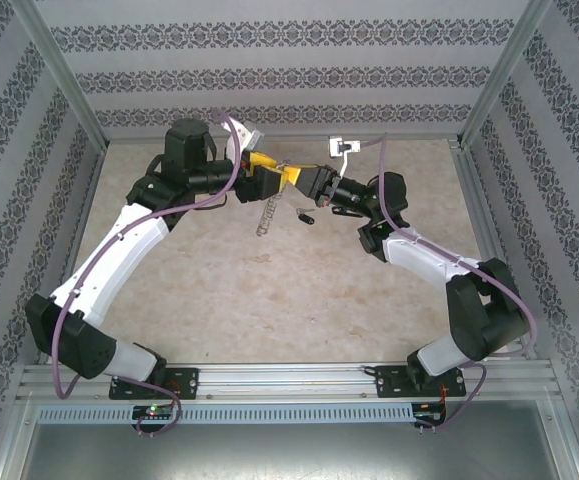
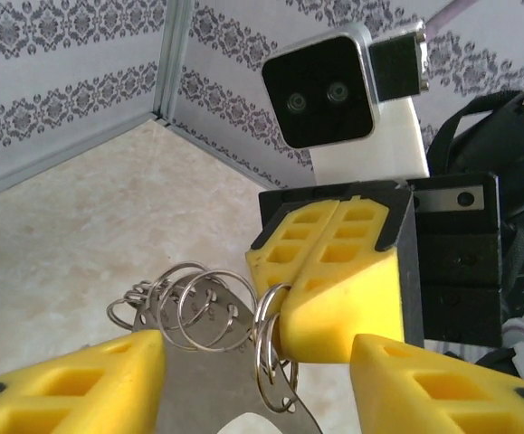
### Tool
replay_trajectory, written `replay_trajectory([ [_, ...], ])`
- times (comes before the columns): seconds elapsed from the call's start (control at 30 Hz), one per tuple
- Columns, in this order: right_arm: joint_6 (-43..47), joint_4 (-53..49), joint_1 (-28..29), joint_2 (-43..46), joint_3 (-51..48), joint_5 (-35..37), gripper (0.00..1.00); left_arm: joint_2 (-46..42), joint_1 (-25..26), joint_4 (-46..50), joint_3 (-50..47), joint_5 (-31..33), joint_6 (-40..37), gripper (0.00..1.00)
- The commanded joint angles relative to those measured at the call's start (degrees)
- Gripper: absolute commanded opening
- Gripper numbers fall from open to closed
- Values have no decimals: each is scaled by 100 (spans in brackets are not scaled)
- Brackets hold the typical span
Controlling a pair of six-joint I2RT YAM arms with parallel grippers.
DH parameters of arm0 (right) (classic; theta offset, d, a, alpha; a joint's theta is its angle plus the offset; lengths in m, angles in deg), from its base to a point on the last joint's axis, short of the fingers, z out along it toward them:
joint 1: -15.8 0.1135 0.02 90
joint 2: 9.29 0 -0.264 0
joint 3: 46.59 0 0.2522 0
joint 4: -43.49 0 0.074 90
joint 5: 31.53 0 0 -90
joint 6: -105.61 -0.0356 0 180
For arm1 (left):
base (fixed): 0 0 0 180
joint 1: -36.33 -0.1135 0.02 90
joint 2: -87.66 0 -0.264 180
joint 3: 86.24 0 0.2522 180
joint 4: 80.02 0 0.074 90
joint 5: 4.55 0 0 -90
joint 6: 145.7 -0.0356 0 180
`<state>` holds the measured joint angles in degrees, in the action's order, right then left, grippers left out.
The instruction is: Put the keys on the keyring
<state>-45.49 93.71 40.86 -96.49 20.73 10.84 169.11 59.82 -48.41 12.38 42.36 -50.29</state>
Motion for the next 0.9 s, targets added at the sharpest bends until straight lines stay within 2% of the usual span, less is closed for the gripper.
replay_trajectory([
  [0.0, 173, 605, -144, -29, 264, -329, 0, -385, -146, -498, -59, -1, 357, 65],
  [0.07, 184, 684, -197, -52, 357, -519, 0, -484, -253, -651, -91, -165, 568, 69],
  [0.17, 236, 686, -243, -81, 470, -744, 0, -595, -364, -823, -104, -452, 792, 69],
  [0.5, 274, 624, -226, -90, 687, -1070, 0, -505, -404, -720, 66, -1559, 802, 40],
  [0.87, 303, 615, -143, -75, 690, -1037, 0, -398, -393, -1008, -107, -1734, 1124, 31],
])
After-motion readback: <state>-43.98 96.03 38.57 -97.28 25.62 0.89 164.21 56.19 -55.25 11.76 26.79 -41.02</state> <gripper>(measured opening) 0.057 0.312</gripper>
